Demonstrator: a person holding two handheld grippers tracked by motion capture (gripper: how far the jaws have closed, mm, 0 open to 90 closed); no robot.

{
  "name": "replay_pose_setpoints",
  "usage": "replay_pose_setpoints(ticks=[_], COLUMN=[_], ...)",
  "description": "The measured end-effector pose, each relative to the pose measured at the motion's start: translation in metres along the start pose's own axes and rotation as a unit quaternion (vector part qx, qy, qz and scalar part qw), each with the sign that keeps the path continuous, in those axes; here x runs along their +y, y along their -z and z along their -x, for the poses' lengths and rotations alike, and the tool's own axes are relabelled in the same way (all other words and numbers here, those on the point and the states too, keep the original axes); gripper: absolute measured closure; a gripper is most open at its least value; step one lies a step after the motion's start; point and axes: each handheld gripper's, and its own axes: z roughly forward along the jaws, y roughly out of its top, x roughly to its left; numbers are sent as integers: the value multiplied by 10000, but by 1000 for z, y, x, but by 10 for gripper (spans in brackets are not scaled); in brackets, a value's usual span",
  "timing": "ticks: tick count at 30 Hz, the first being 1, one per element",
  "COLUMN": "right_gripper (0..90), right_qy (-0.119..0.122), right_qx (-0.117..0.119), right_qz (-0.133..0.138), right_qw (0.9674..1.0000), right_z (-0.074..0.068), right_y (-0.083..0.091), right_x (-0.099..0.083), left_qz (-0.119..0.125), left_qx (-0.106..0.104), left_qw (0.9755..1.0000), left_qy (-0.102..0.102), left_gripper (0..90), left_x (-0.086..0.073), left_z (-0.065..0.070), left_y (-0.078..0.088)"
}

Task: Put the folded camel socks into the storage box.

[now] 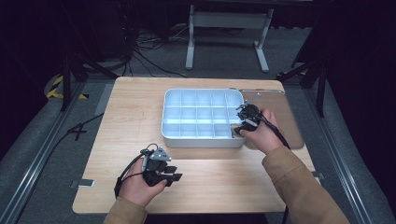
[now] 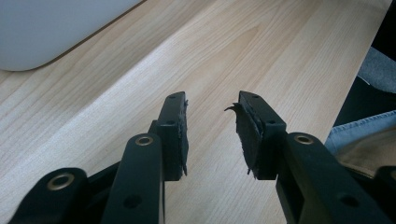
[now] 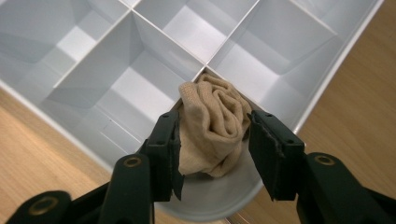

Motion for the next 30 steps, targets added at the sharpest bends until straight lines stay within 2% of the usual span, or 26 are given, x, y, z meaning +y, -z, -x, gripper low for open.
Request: replay_pose_setpoints(ticks=[3, 4, 5, 7, 9, 10, 12, 15, 18, 22, 30], right_gripper=[511, 510, 506, 499, 486, 486, 478, 468, 424, 391, 296], right_qy=[28, 28, 34, 56, 57, 57, 76, 106, 224, 180, 609], right_qx=[67, 97, 148, 263, 485, 485, 574, 704, 819, 1288, 1426], right_qz=[322, 456, 589, 823, 1040, 1040, 1198, 1293, 1476, 1712, 1936], right_qw=[9995, 9989, 9982, 9962, 9934, 9934, 9911, 9890, 9854, 9766, 9688], right_z=[1, 2, 2, 3, 4, 4, 3, 2, 1, -1, -9], right_y=[11, 16, 20, 25, 32, 32, 38, 45, 51, 57, 70], right_x=[-6, -8, -11, -15, -22, -22, -29, -36, -46, -58, -80], left_qz=[-13, 7, 16, 7, 28, 28, 42, 67, 91, 125, 126], left_qx=[12, 20, 10, 11, -1, -1, -8, -31, -28, -26, -29], left_qw=[10000, 10000, 10000, 10000, 10000, 10000, 10000, 10000, 10000, 9999, 9999], left_qy=[95, 41, -18, 14, 11, 11, 2, -27, -24, 23, -7], left_gripper=[638, 639, 638, 638, 638, 638, 638, 637, 637, 637, 636], left_x=[0, 1, 1, 2, 3, 3, 5, 7, 8, 8, 8], left_z=[1, 1, 0, 0, 1, 1, 1, 0, -1, -1, -2], left_y=[1, 1, 1, 1, 1, 1, 1, 2, 4, 5, 4])
